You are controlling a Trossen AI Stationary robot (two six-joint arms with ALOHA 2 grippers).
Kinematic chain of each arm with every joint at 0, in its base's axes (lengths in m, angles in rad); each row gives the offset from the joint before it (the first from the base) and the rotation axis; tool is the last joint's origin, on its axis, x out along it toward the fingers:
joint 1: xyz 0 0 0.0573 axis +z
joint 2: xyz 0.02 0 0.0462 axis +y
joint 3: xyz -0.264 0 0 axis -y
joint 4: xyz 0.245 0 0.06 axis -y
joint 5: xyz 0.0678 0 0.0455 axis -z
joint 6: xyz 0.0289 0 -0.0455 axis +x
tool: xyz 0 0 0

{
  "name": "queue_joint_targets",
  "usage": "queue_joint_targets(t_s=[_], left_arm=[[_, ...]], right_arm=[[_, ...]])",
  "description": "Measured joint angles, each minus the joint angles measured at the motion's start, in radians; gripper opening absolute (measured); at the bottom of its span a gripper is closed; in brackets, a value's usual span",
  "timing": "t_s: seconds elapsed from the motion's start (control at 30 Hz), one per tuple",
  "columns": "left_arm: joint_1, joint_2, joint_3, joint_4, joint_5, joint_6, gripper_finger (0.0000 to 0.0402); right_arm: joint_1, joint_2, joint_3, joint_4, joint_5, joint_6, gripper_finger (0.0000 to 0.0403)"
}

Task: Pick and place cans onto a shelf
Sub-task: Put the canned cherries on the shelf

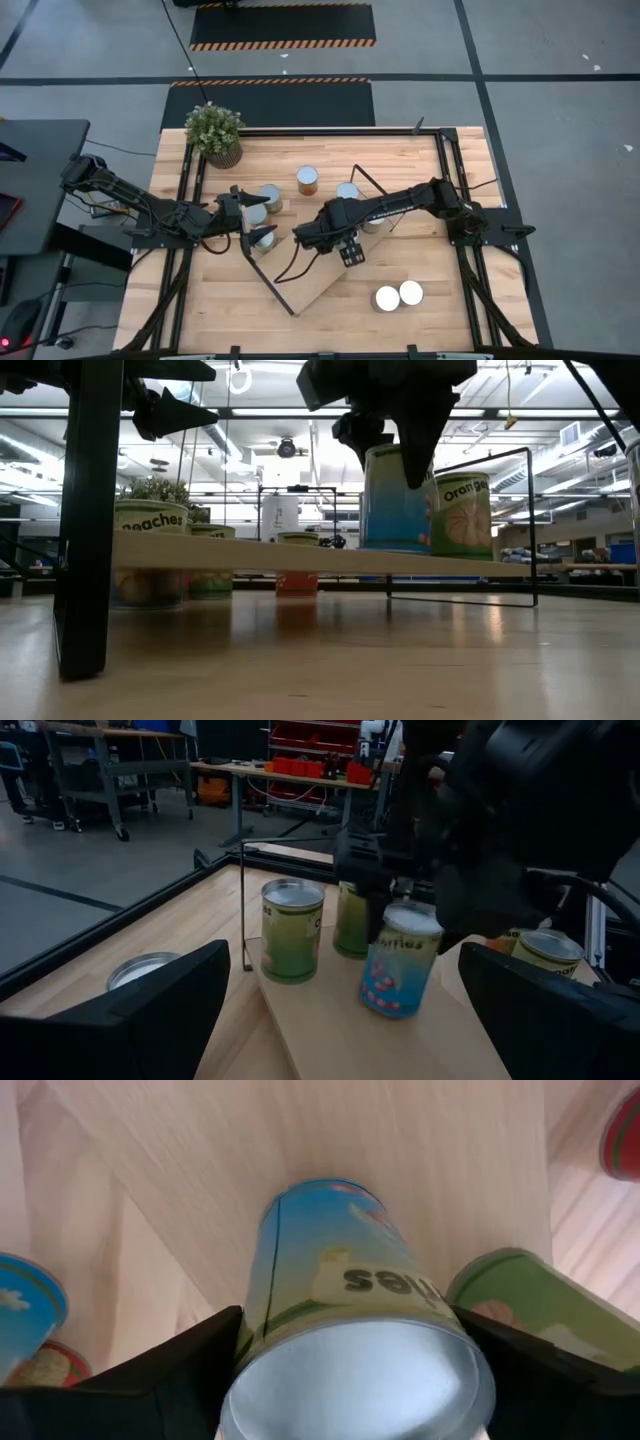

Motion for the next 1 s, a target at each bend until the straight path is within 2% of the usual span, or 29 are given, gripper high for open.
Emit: queue_joint_targets(t_s=[0.23, 0.57, 0.8, 1.0], left_arm=[[0.000, 0.000, 0.000, 0.000, 0.000, -0.002, 0.0400], [0.000, 0.000, 0.000, 0.000, 0.000, -0.001, 0.0400], [0.000, 0.000, 0.000, 0.000, 0.000, -0.001, 0.0400], [0.000, 0.000, 0.000, 0.000, 0.000, -0.002, 0.0400]], right_arm=[[-0.007, 0.000, 0.000, 0.000, 0.006, 0.001, 0.0387], [0.039, 0.000, 0.014, 0.002, 0.049, 0.022, 0.0382], [0.048, -0.003, 0.067, 0.097, 0.060, 0.025, 0.0382], [0.048, -0.003, 0.042, 0.186, 0.178, 0.010, 0.0382]])
